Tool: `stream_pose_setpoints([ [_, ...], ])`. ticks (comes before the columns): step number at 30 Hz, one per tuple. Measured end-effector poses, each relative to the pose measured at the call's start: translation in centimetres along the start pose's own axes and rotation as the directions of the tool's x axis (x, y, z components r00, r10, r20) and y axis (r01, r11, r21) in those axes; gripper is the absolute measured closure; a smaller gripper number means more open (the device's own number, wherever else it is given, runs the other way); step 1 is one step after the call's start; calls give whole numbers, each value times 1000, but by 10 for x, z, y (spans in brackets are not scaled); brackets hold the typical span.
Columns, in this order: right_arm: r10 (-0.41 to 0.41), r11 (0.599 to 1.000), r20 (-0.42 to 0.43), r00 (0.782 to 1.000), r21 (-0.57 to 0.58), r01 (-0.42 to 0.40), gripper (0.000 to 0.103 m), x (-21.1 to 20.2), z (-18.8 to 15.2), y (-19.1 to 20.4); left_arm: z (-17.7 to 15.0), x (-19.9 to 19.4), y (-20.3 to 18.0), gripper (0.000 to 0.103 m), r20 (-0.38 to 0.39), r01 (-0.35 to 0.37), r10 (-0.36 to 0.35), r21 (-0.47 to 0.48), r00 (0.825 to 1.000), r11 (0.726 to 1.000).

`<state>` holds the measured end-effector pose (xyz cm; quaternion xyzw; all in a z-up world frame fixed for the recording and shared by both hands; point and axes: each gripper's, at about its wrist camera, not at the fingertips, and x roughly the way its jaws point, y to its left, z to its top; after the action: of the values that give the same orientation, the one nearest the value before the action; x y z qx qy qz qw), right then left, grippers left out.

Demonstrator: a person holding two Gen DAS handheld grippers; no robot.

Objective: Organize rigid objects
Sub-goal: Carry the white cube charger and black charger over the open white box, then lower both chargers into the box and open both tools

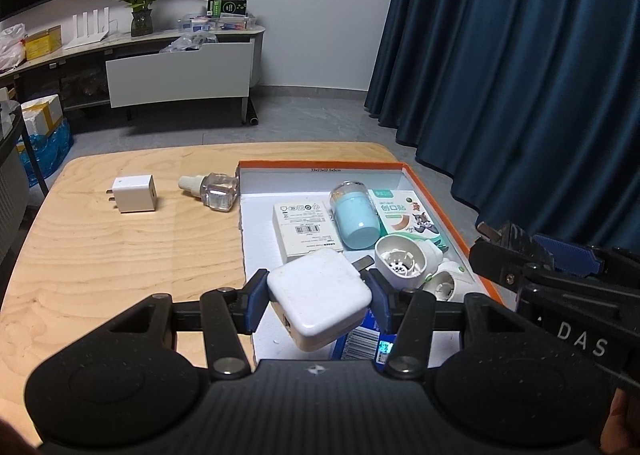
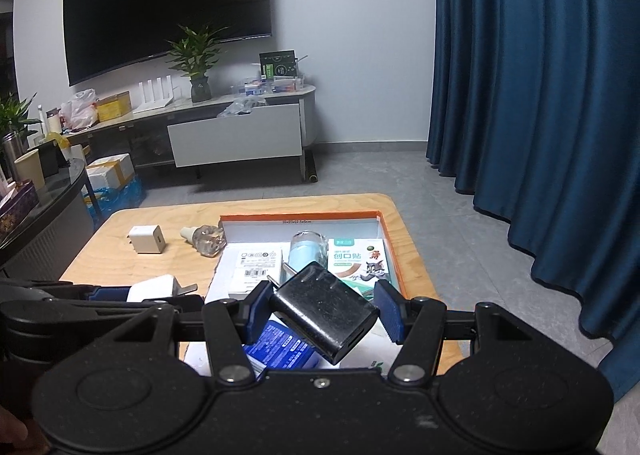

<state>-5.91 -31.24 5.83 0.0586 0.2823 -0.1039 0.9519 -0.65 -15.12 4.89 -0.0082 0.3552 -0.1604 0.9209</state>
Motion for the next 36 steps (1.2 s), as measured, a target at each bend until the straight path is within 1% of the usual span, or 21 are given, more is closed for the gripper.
stream_pose_setpoints([
  [17, -10, 1000, 2, 1000, 14, 10, 35, 13, 8, -12, 12, 18, -13, 51, -9, 21, -21, 12, 1000, 1000],
  [28, -8, 1000, -4, 1000, 27, 9, 35, 26, 16, -21, 19, 29, -13, 51, -15, 21, -21, 12, 1000, 1000],
  [36, -5, 1000, -11, 1000, 27, 6, 35, 32, 18, -20, 25, 37, -12, 51, -19, 25, -25, 6, 1000, 1000],
])
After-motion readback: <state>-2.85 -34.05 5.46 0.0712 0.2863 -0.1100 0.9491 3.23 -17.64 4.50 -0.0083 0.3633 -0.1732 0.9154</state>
